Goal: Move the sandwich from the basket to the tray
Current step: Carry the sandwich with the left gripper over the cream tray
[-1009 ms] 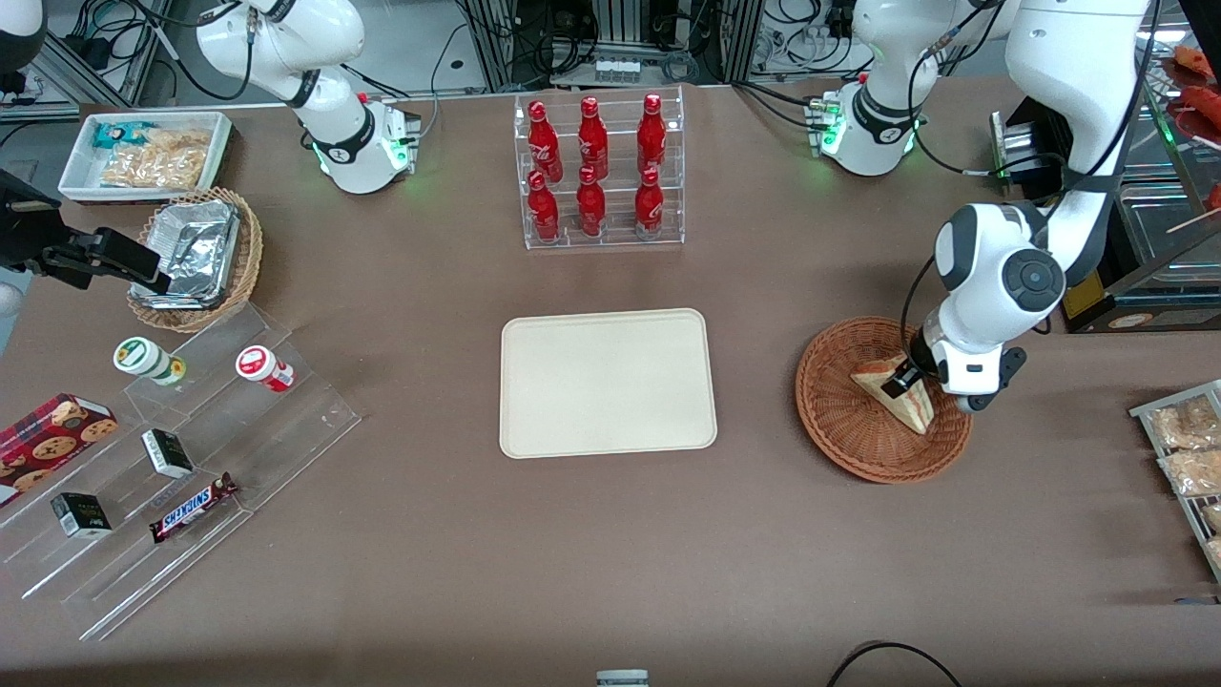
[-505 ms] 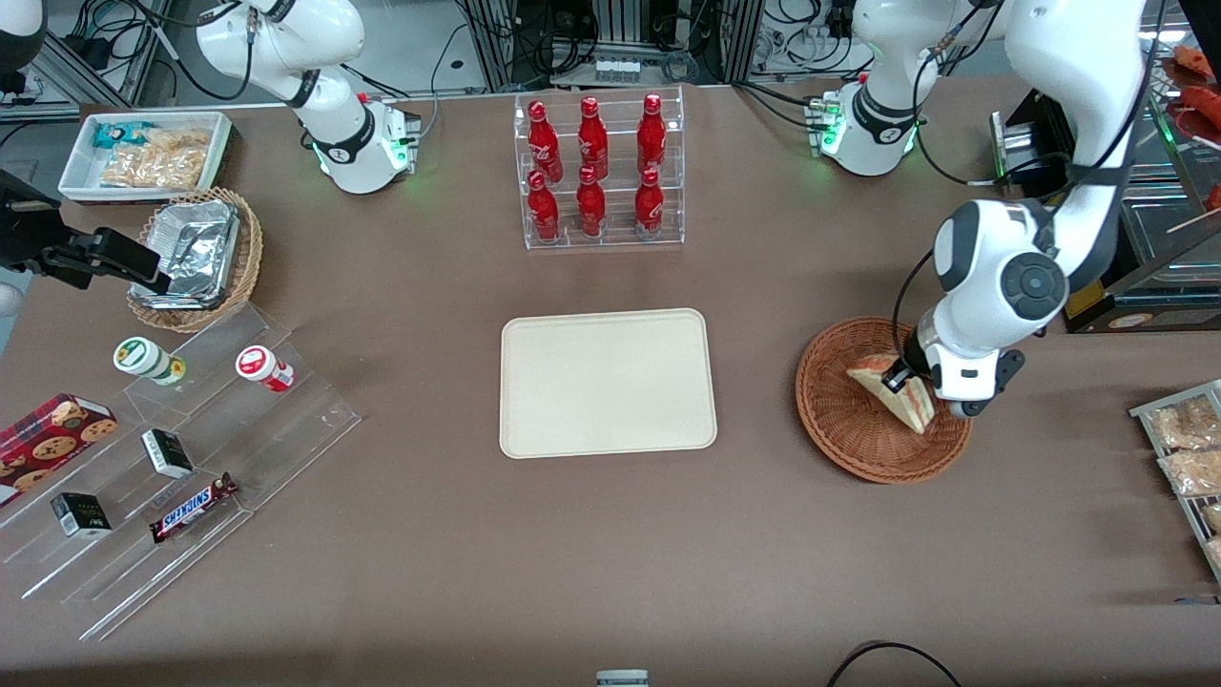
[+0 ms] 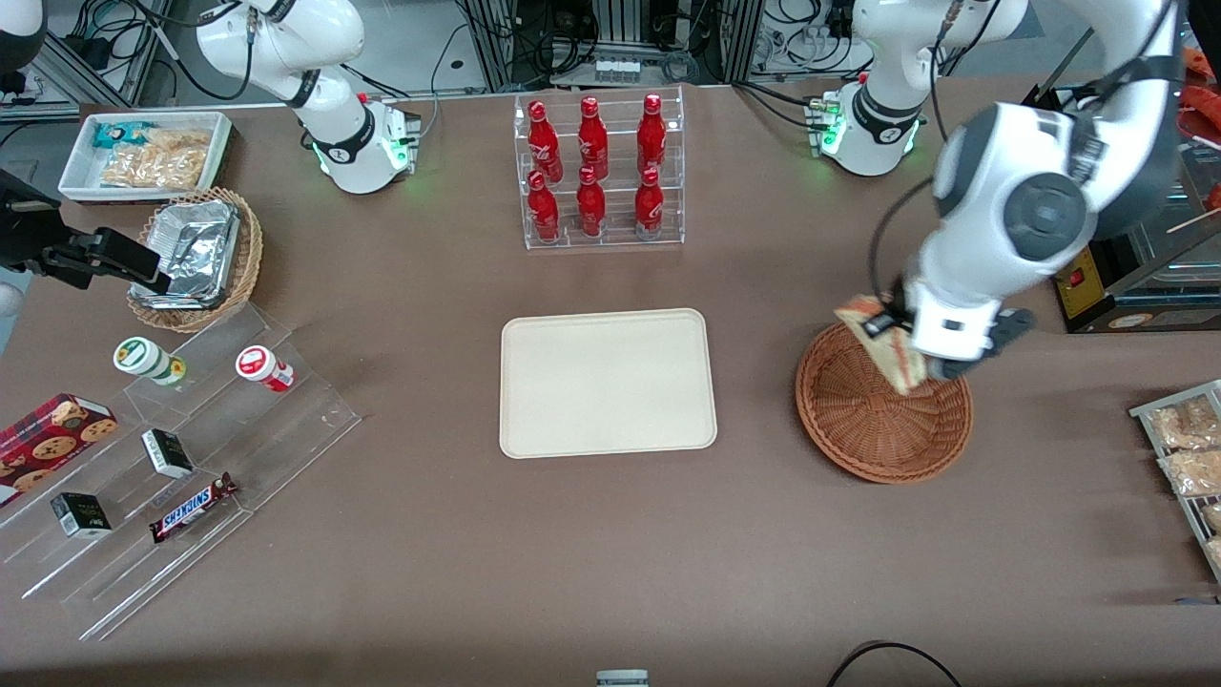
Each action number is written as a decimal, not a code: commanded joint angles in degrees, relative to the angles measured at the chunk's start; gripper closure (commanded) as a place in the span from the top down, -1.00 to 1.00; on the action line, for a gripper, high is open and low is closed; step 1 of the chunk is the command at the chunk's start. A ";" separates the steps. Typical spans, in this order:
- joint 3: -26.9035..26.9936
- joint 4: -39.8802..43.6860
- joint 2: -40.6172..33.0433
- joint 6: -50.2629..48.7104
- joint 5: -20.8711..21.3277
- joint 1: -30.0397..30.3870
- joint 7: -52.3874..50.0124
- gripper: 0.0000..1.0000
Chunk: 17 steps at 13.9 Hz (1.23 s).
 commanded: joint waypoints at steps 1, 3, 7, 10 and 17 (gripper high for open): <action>-3.90 2.15 3.26 -1.00 0.28 -3.64 -0.02 -0.91; -4.09 5.12 6.77 0.31 0.28 -9.26 -0.19 -0.91; -4.00 16.19 17.74 1.02 0.28 -18.40 -3.00 -0.88; -4.00 21.39 25.31 6.89 2.72 -23.25 -3.53 -0.87; -3.91 21.14 32.53 19.12 7.66 -29.85 -6.61 -0.85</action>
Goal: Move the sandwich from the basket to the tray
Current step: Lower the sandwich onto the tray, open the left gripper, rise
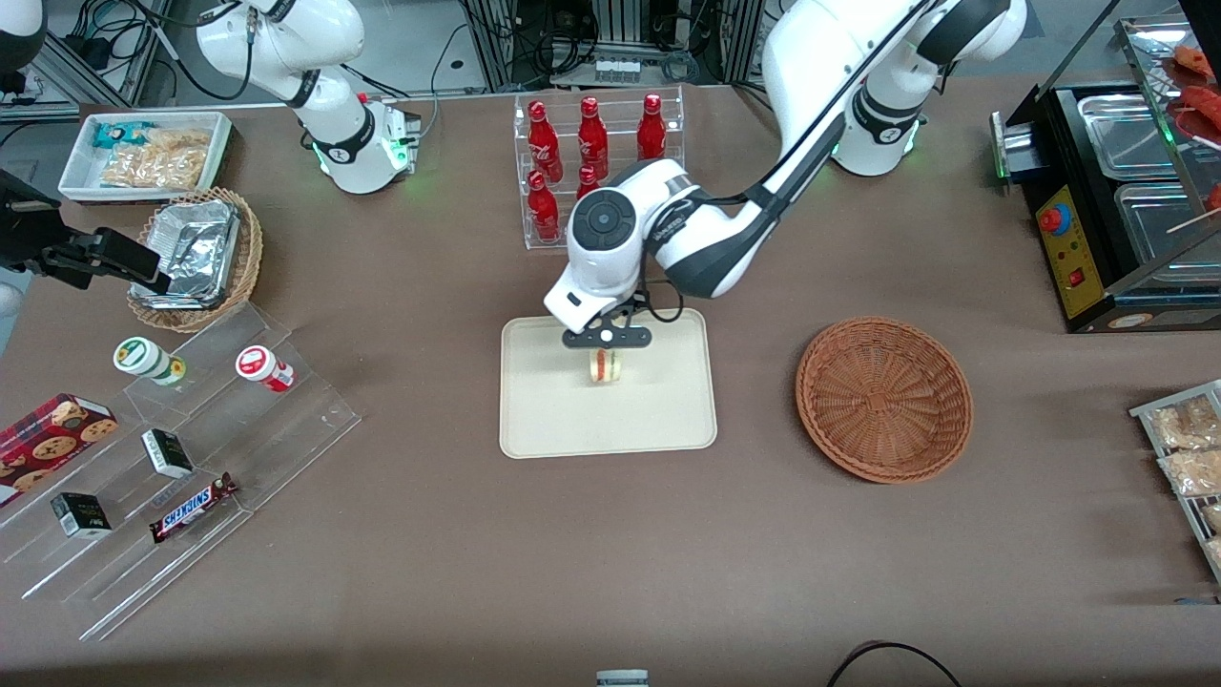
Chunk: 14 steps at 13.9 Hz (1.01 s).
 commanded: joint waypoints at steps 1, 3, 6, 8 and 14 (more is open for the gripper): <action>0.77 1.72 2.05 1.13 1.48 -1.54 -1.96 -0.85; 0.95 1.55 2.58 1.05 2.44 -1.54 -5.20 -0.84; 2.27 1.89 5.20 1.57 6.13 -1.46 -9.00 -0.83; 2.27 1.98 6.80 4.45 6.66 -1.46 -8.83 -0.83; 2.27 1.55 6.72 4.83 9.83 -1.02 -8.65 0.99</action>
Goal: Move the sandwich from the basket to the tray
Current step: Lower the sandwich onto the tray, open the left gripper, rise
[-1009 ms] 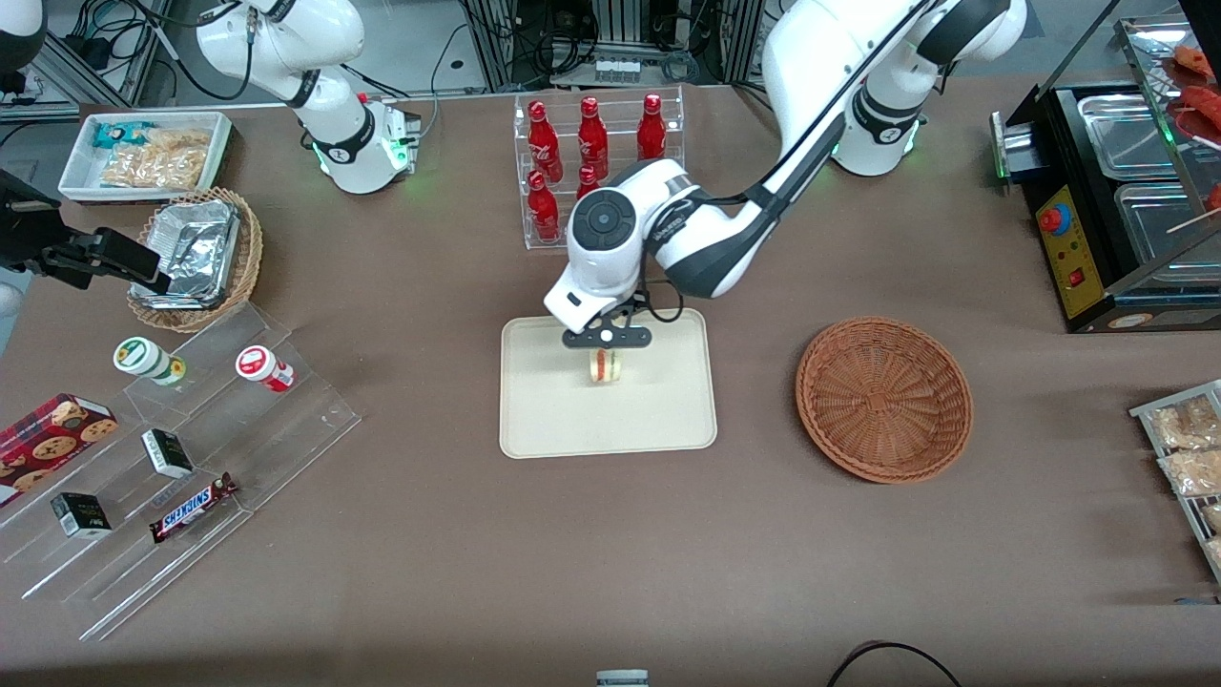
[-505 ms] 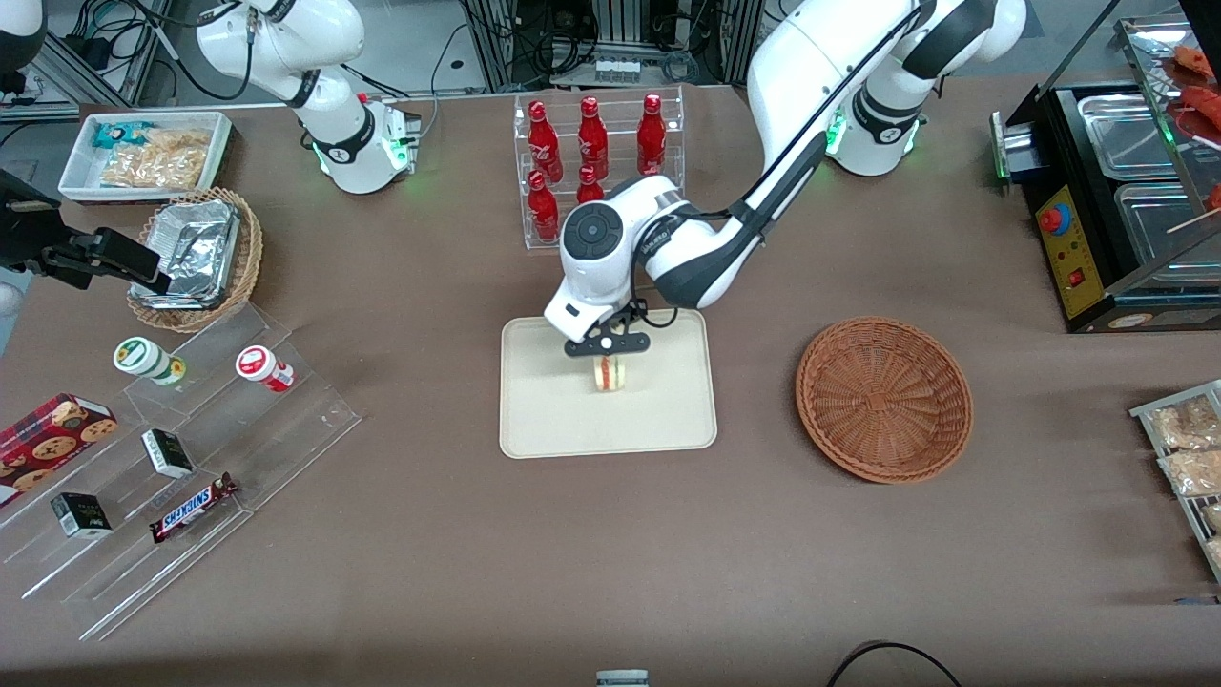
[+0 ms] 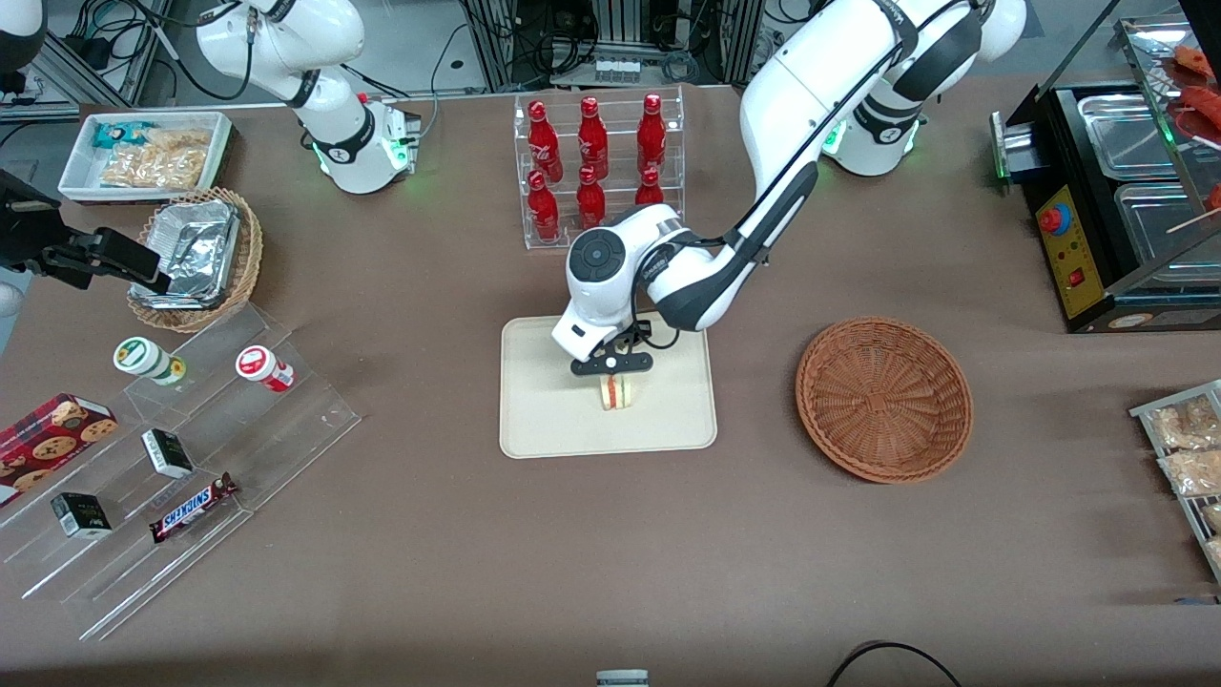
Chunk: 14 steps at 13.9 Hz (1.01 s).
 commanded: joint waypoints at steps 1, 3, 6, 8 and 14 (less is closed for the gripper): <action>0.30 0.83 -2.13 -1.92 1.37 -0.07 -1.72 0.99; 0.30 0.83 -6.77 -7.43 0.14 0.80 -1.90 0.99; 0.30 -2.67 -18.36 -15.62 -3.89 4.31 -1.81 0.99; 0.22 -6.54 -26.72 -19.74 -5.05 7.82 -1.73 0.99; 0.30 -7.87 -40.28 -37.76 -11.28 21.70 10.81 0.99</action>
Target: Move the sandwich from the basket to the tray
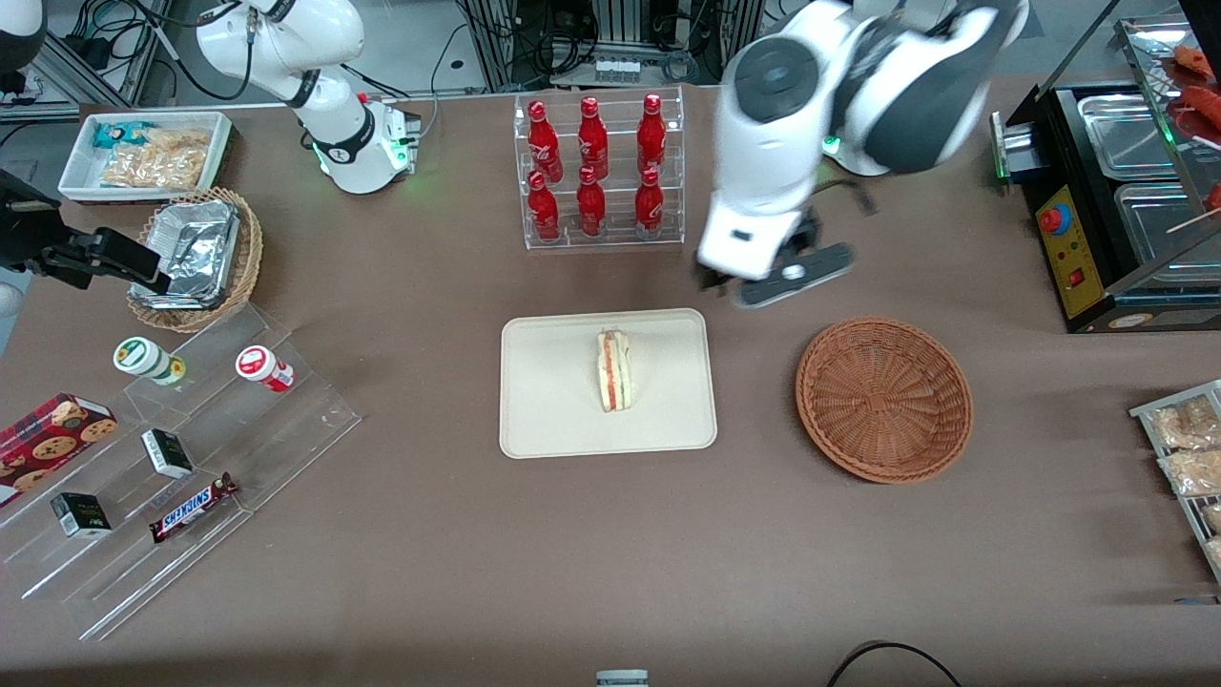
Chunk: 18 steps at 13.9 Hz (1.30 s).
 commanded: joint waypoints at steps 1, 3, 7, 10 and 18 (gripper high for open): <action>-0.30 -2.24 -4.80 -4.44 -3.08 7.43 9.03 0.99; -0.30 -1.89 -6.39 -6.99 -4.40 13.33 16.42 0.99; 0.31 -1.36 -9.38 -9.90 -4.49 19.41 28.28 0.99; 1.45 -0.14 -9.74 -10.95 -4.32 20.47 30.78 0.99; 11.03 0.40 -10.79 -10.96 -3.88 18.19 47.47 0.99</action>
